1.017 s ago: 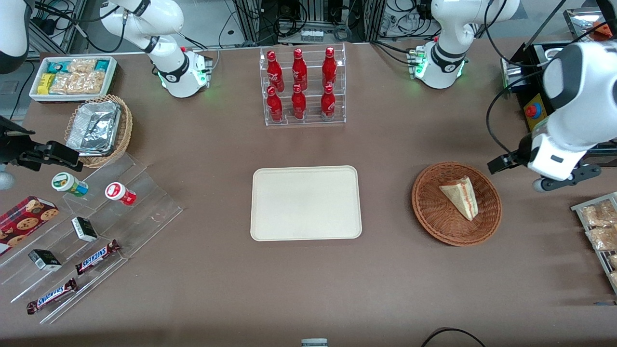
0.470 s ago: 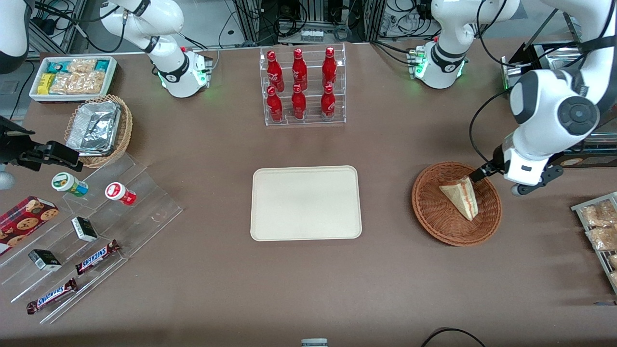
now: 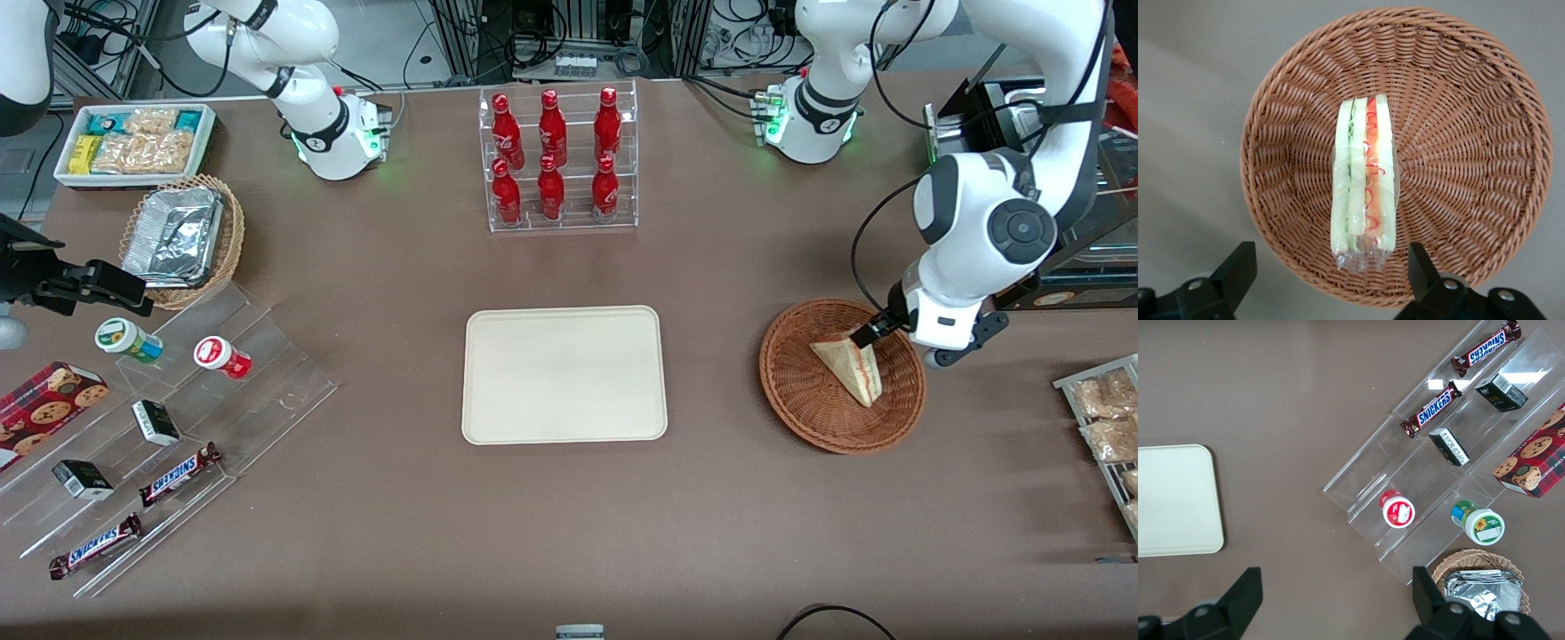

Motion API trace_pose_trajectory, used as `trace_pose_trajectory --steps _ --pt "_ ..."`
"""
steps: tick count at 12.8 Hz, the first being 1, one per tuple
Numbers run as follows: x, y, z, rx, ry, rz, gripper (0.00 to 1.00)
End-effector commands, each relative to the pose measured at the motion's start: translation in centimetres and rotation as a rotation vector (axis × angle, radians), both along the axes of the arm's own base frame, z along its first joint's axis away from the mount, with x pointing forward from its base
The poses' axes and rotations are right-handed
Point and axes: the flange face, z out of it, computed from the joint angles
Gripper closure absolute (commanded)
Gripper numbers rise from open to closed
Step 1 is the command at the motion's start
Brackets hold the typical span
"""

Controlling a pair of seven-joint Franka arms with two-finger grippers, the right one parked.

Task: Place sandwich from basket to tray
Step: 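Lower the left gripper and close it on the wrapped sandwich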

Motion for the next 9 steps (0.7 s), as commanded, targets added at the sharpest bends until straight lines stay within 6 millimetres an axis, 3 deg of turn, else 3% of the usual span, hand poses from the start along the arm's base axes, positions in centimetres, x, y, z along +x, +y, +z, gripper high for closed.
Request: trace_pose_trajectory --steps 1,9 --pt "0.2 -0.4 -1.0 0.011 -0.015 0.011 0.00" --pt "0.8 -1.3 -4.8 0.007 -0.023 0.014 0.01"
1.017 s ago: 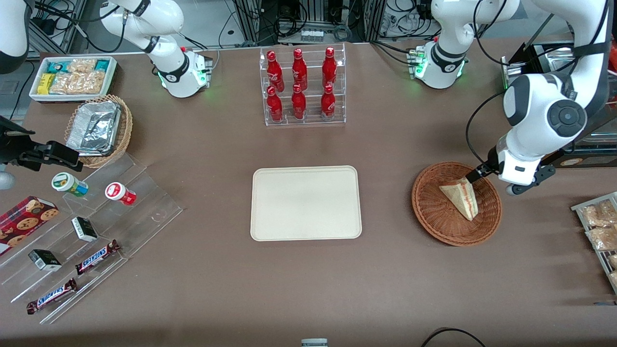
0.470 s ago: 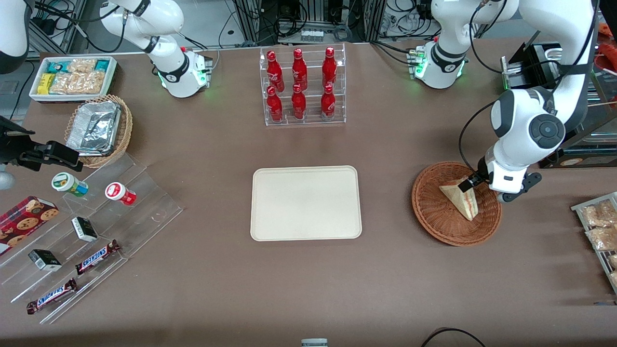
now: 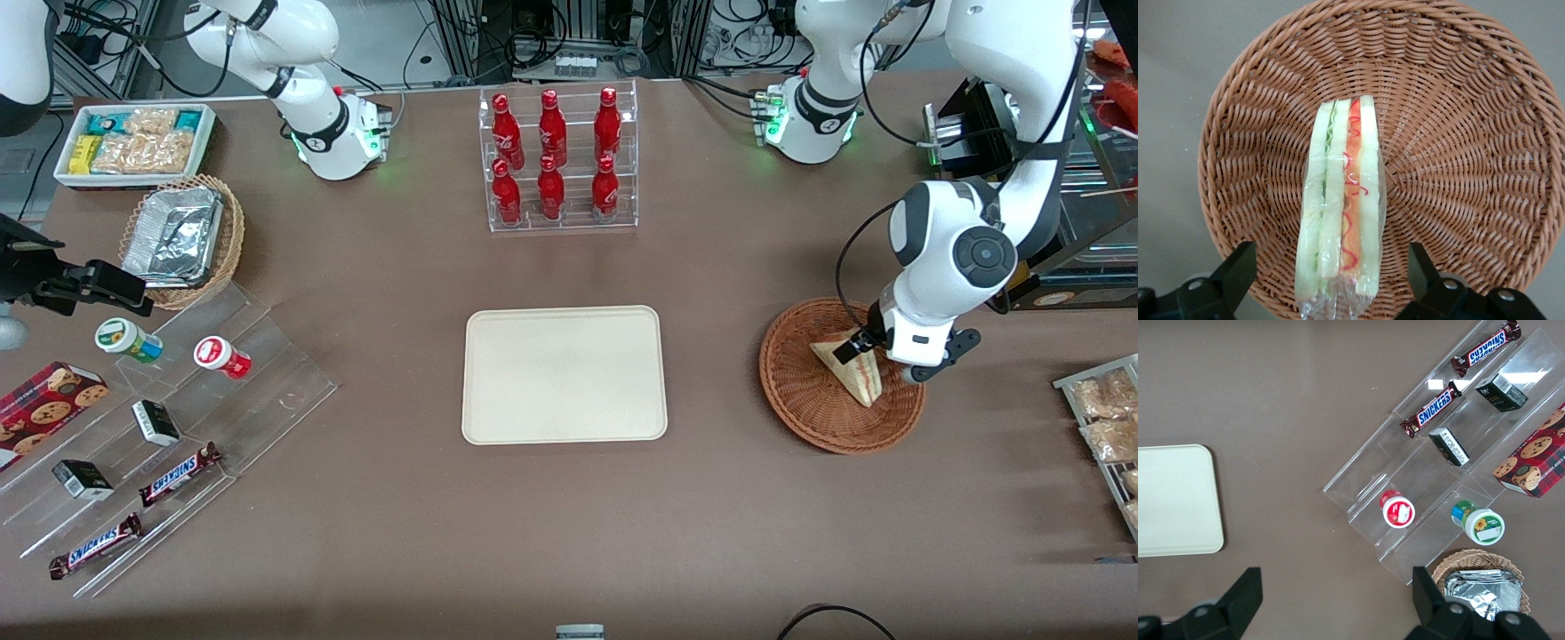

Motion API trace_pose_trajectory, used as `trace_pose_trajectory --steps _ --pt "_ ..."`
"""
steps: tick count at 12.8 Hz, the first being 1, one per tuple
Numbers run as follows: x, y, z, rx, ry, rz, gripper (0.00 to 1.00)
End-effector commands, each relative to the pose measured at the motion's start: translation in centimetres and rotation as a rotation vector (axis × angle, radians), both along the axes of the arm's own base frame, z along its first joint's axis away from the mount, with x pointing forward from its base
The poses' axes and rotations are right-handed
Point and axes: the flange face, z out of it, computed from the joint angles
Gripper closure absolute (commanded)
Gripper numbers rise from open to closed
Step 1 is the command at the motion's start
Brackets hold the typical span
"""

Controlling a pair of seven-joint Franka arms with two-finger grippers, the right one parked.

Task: Place sandwich from basket to tray
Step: 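Lower the left gripper and close it on the wrapped sandwich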

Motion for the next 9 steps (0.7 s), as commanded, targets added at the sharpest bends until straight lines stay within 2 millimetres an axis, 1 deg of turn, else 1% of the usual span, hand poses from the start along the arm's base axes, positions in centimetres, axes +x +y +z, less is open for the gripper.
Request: trace_pose_trajectory --steps 1,3,4,5,6,7,8,9 --pt "0.1 -0.3 -1.1 0.007 -0.014 0.008 0.05" --pt "0.0 -0.3 -1.5 0.007 -0.006 0.019 0.33" --pt "-0.1 -0.3 -1.7 0.008 -0.004 0.035 0.43" --pt "-0.3 -0.3 -2.1 0.008 0.002 0.038 0.45" --pt "-0.7 -0.2 -2.7 0.007 -0.002 0.041 0.56" --pt "-1.1 -0.2 -3.2 0.005 -0.016 0.052 0.75" --pt "-1.1 -0.2 -3.0 0.005 -0.021 0.055 0.94" --pt "-1.1 -0.2 -2.6 0.005 -0.023 0.055 1.00"
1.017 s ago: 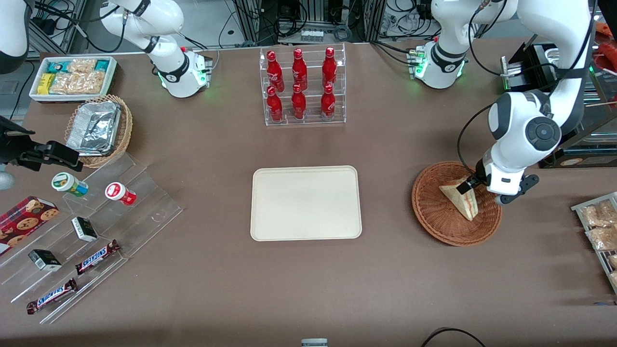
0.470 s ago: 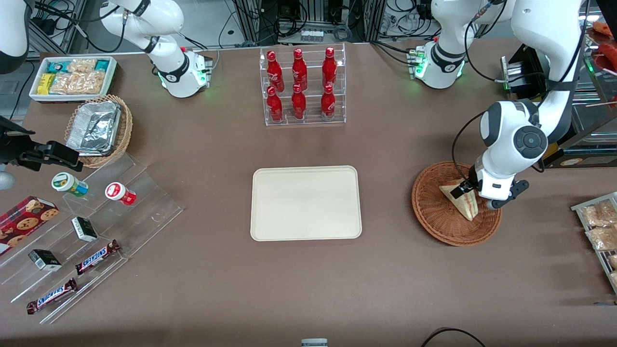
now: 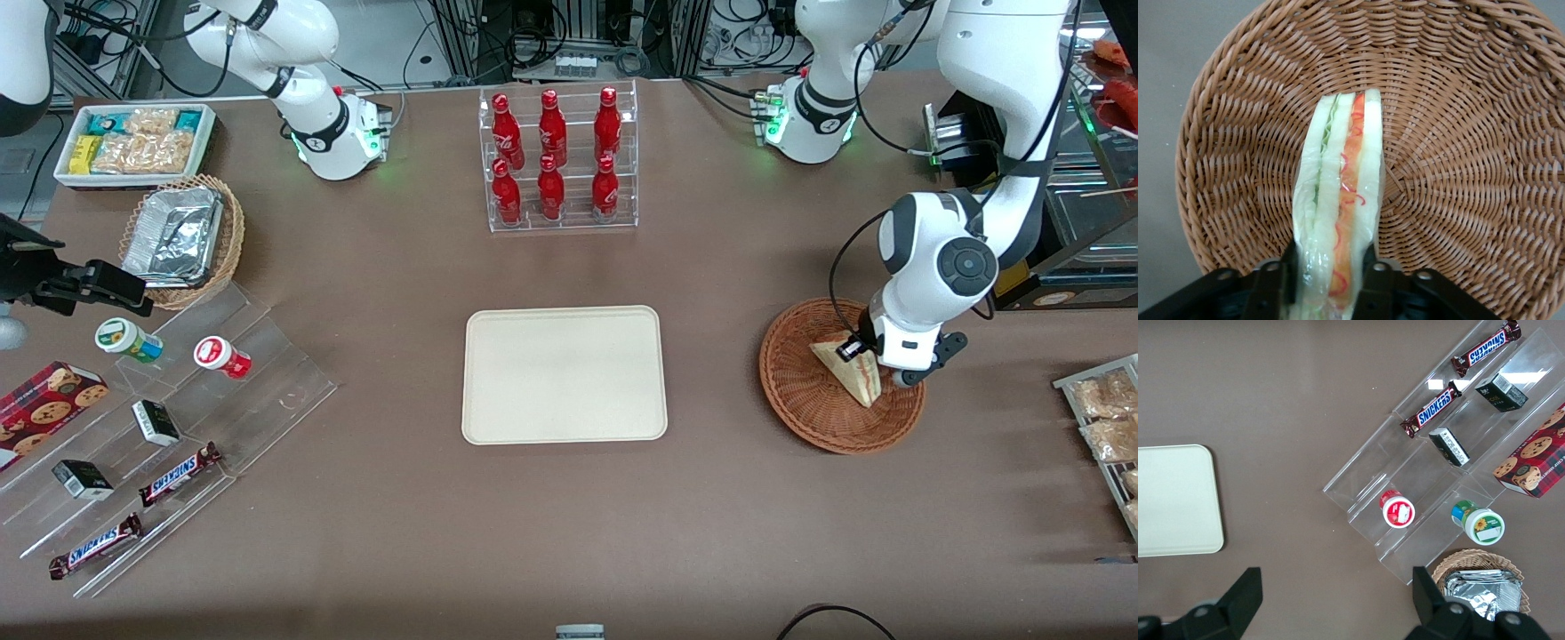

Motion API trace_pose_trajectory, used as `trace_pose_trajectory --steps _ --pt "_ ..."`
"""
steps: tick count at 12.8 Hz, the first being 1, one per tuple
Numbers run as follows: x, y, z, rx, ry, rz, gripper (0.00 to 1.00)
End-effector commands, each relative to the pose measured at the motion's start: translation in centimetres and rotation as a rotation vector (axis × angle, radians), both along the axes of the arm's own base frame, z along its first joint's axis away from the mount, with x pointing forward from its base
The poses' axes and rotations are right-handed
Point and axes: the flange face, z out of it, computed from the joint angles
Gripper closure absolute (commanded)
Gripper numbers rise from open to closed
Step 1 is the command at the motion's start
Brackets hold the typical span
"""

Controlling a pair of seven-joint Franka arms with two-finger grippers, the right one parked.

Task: Place sandwich from basket to tray
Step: 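Lower the left gripper and close it on the wrapped sandwich, then lift the sandwich and carry it over the white tray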

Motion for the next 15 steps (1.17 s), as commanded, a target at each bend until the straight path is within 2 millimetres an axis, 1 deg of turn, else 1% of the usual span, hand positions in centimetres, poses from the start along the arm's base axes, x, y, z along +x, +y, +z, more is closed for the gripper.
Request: trace_pose_trajectory --steps 1,2,3,5,7,8,9,10,12,14,15 --pt "-0.4 -0.3 0.7 0.006 -0.012 0.009 1.00" --pt "-0.2 -0.6 1.6 0.008 -0.012 -0.005 1.00" --pt "-0.1 -1.8 2.8 0.011 -0.009 -0.030 1.00" --pt "1.2 -3.6 6.4 0.020 0.022 -0.059 1.00" --pt "2.5 -6.6 10.6 0.032 0.061 -0.103 1.00" --pt "2.8 -8.4 12.5 0.041 0.072 -0.134 1.00" --pt "3.0 -10.1 13.9 0.044 0.073 -0.161 1.00" --pt "3.0 -11.9 14.9 0.046 0.072 -0.192 1.00" --pt "2.4 -16.1 16.0 0.046 0.055 -0.261 1.00" --pt "1.8 -19.8 16.0 0.044 0.047 -0.322 1.00" --pt "1.3 -22.1 15.9 0.044 0.043 -0.363 1.00"
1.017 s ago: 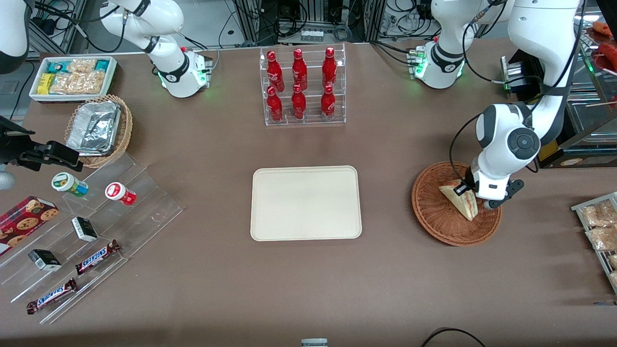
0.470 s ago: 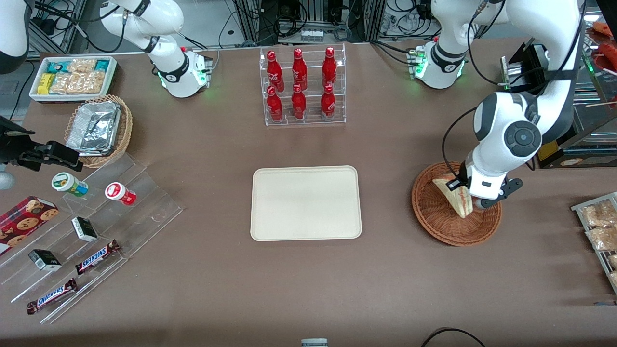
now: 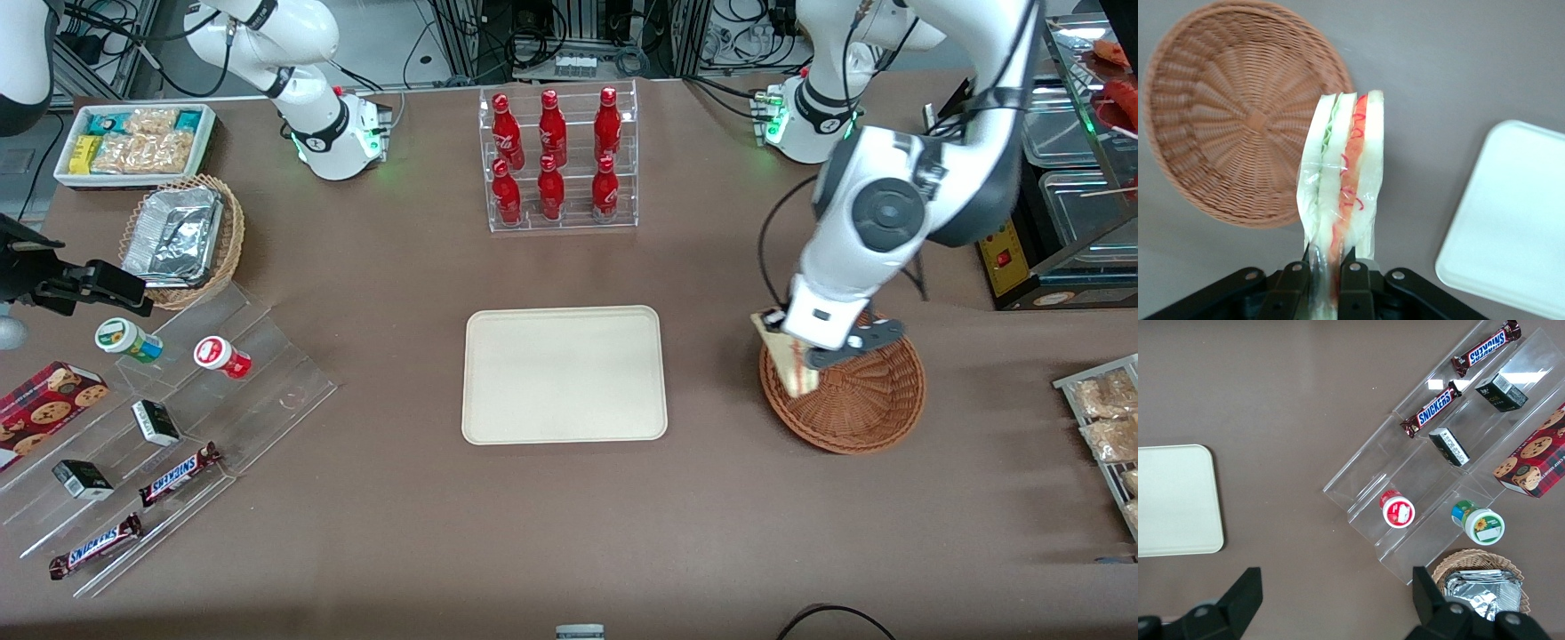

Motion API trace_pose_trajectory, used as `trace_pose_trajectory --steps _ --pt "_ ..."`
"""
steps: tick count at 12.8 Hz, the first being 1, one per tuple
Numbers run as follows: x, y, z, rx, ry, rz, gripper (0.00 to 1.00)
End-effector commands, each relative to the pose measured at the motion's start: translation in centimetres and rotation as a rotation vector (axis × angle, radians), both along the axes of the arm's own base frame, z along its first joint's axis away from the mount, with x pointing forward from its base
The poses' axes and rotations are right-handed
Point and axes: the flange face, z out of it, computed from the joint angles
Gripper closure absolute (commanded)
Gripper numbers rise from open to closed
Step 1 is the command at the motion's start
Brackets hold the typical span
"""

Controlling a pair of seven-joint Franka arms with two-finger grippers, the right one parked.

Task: Place sandwich from basket to tray
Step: 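Lift the sandwich and carry it over the white tray, then lower the sandwich onto the tray and open the left gripper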

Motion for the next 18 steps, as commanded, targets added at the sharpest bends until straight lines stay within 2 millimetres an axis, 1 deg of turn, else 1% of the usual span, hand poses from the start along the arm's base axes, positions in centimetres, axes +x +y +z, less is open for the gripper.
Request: trace_pose_trajectory --steps 1,3,4,9,10,12,14,15,18 --pt "-0.5 -5.6 -0.5 0.020 -0.002 -0.090 1.00" --pt "-1.3 -10.1 -2.4 0.050 -0.002 -0.174 1.00" --pt "-1.6 -12.2 -3.0 0.052 -0.006 -0.199 1.00" --pt "-1.6 -19.8 -8.1 0.046 0.018 -0.292 1.00" --pt "-1.5 -21.0 -9.2 0.039 0.025 -0.303 1.00" --pt "-1.3 -22.3 -10.7 0.018 0.042 -0.304 1.00" --pt "-1.0 -23.3 -11.6 -0.010 0.034 -0.308 1.00" --pt "-0.8 -23.5 -11.8 -0.033 0.027 -0.307 1.00" --pt "-0.5 -23.9 -13.4 -0.077 0.022 -0.309 1.00"
